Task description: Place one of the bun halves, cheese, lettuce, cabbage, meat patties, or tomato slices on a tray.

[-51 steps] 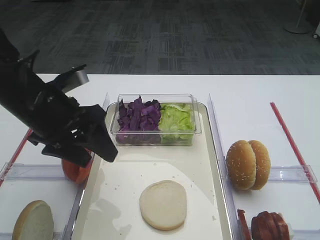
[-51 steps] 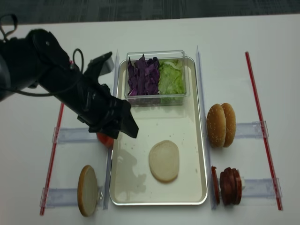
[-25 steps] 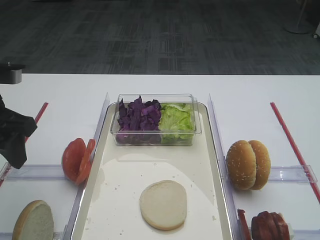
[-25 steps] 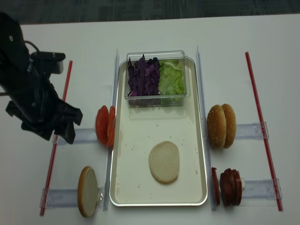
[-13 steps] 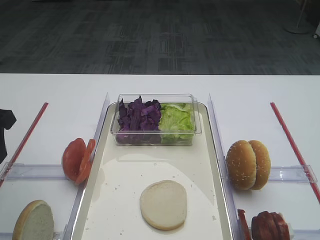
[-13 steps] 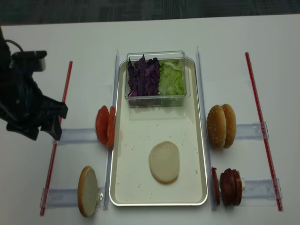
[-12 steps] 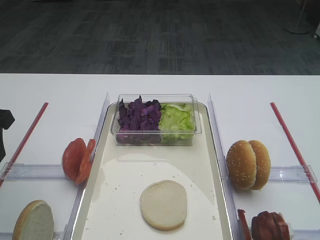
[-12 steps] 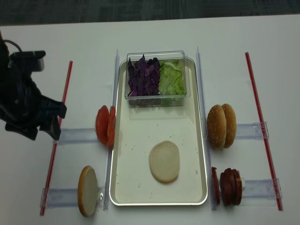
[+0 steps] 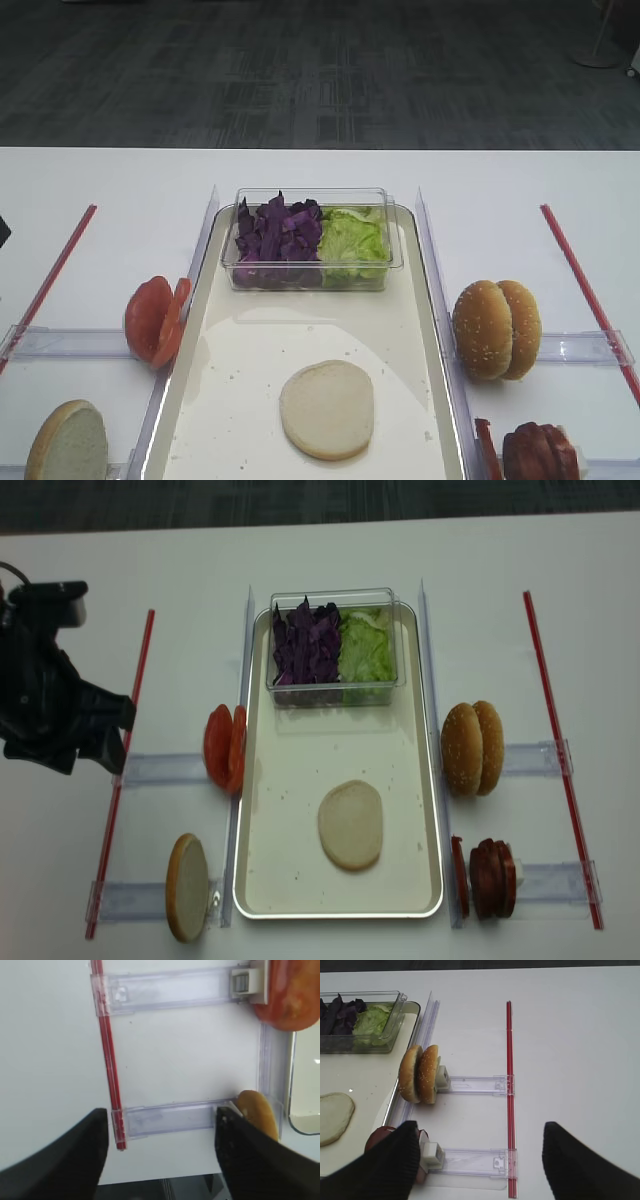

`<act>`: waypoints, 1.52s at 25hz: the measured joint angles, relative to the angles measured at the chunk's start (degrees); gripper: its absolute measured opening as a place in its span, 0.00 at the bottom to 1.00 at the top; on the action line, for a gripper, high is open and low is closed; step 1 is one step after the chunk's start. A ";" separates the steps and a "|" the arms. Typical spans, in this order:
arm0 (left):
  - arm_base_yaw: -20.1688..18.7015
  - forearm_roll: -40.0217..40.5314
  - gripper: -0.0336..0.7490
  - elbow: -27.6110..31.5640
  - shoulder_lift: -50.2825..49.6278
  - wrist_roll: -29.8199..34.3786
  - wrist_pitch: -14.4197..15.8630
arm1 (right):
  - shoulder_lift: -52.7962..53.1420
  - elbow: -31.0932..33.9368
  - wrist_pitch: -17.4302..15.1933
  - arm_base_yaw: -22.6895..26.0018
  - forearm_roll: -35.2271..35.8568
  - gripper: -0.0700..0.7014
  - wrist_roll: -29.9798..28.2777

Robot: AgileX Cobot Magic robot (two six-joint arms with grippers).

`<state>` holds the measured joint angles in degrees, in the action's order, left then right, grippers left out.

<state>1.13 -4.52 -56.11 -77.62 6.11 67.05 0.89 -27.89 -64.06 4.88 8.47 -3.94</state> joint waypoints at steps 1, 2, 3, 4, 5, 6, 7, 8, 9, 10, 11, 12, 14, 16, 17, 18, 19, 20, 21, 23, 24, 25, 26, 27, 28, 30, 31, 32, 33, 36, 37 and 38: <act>0.00 -0.10 0.60 0.62 1.44 0.08 0.00 | 0.00 0.00 0.00 0.00 0.00 0.79 0.00; 0.00 -0.10 0.60 1.07 3.20 0.08 -0.10 | 0.00 0.00 0.00 0.00 0.00 0.79 0.00; 0.00 -0.10 0.60 1.58 4.91 0.08 -0.13 | 0.00 0.00 0.00 0.00 0.00 0.79 0.00; 0.00 -0.10 0.60 2.14 6.60 0.12 -0.40 | 0.00 0.00 0.00 0.00 0.00 0.79 0.00; 0.00 -0.10 0.60 2.68 8.00 0.12 -0.67 | 0.00 0.00 0.00 0.00 0.00 0.79 0.00; 0.00 -0.10 0.60 4.52 11.27 0.22 -1.17 | 0.00 0.00 0.00 0.00 0.00 0.79 0.00; 0.00 -0.10 0.60 4.52 11.27 0.22 -1.17 | 0.00 0.00 0.00 0.00 0.00 0.79 0.00; 0.00 -0.10 0.60 5.29 12.59 0.22 -1.17 | 0.00 0.00 0.00 0.00 0.00 0.79 0.00; 0.00 -0.10 0.60 6.07 14.15 0.22 -1.42 | 0.00 0.00 0.00 0.00 0.00 0.79 0.00; 0.00 -0.10 0.60 7.02 15.95 0.22 -1.84 | 0.00 0.00 0.00 0.00 0.00 0.79 0.00; 0.00 -0.10 0.60 8.07 17.28 0.22 -2.40 | 0.00 0.00 0.00 0.00 0.00 0.79 0.00; 0.00 -0.10 0.60 9.21 18.96 0.22 -2.99 | 0.00 0.00 0.00 0.00 0.00 0.79 0.00; 0.00 -0.10 0.60 11.31 22.03 0.22 -3.57 | 0.00 0.00 0.00 0.00 0.00 0.79 0.00; 0.00 -0.10 0.60 13.45 25.30 0.22 -4.35 | 0.00 0.00 0.00 0.00 0.00 0.79 0.00; 0.00 -0.10 0.60 14.35 26.62 0.22 -4.68 | 0.00 0.00 0.00 0.00 0.00 0.79 0.00; 0.00 -0.10 0.60 15.36 28.15 0.22 -4.91 | 0.00 0.00 0.00 0.00 0.00 0.79 0.00; 0.02 -0.10 0.60 16.10 29.40 0.33 -5.03 | 0.00 0.00 0.00 0.00 0.00 0.79 0.00; 0.02 -0.10 0.60 16.90 30.96 0.42 -5.03 | 0.00 0.00 0.00 0.00 0.00 0.79 0.00; 0.02 -0.10 0.60 17.73 32.64 0.45 -5.03 | 0.00 0.00 0.00 0.00 0.00 0.79 0.00; 0.02 -0.10 0.60 19.40 35.91 0.55 -5.03 | 0.00 0.00 0.00 0.00 0.00 0.79 0.00; 0.02 -0.10 0.60 20.27 37.66 0.55 -5.03 | 0.00 0.00 0.00 0.00 0.00 0.79 0.00; 0.02 -0.10 0.60 21.08 39.28 0.55 -5.03 | 0.00 0.00 0.00 0.00 0.00 0.79 0.00; 0.02 -0.10 0.60 21.83 40.75 0.58 -5.03 | 0.00 0.00 0.00 0.00 0.00 0.79 0.00; 0.02 -0.10 0.60 22.55 42.13 0.58 -4.93 | 0.00 0.00 0.00 0.00 0.00 0.79 0.00; 0.02 -0.10 0.60 23.16 43.21 0.58 -4.93 | 0.00 0.00 0.00 0.00 0.00 0.79 0.00; 0.02 -0.10 0.60 24.43 45.52 0.58 -4.93 | 0.00 0.00 0.00 0.00 0.00 0.79 0.00; 0.02 -0.21 0.60 24.90 46.43 0.58 -4.93 | 0.00 0.00 0.00 0.00 0.00 0.79 0.00; 0.02 -0.19 0.60 25.15 47.45 0.68 -4.93 | 0.00 0.00 0.00 0.00 0.00 0.79 0.00; 0.02 -0.45 0.60 25.15 48.28 0.68 -4.93 | 0.00 0.00 0.00 0.00 0.00 0.79 0.00; -0.69 -0.98 0.60 25.15 52.52 0.83 -4.93 | 0.00 0.00 0.00 0.00 0.00 0.79 0.00; -1.26 -0.98 0.60 25.15 53.59 0.93 -4.93 | 0.00 0.00 0.00 0.00 0.00 0.79 0.00; -1.73 -1.00 0.60 25.15 54.66 0.93 -5.04 | 0.00 0.00 0.00 0.00 0.00 0.79 0.00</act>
<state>-0.60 -5.52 -30.96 -22.96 7.04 62.02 0.89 -27.89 -64.06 4.88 8.47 -3.94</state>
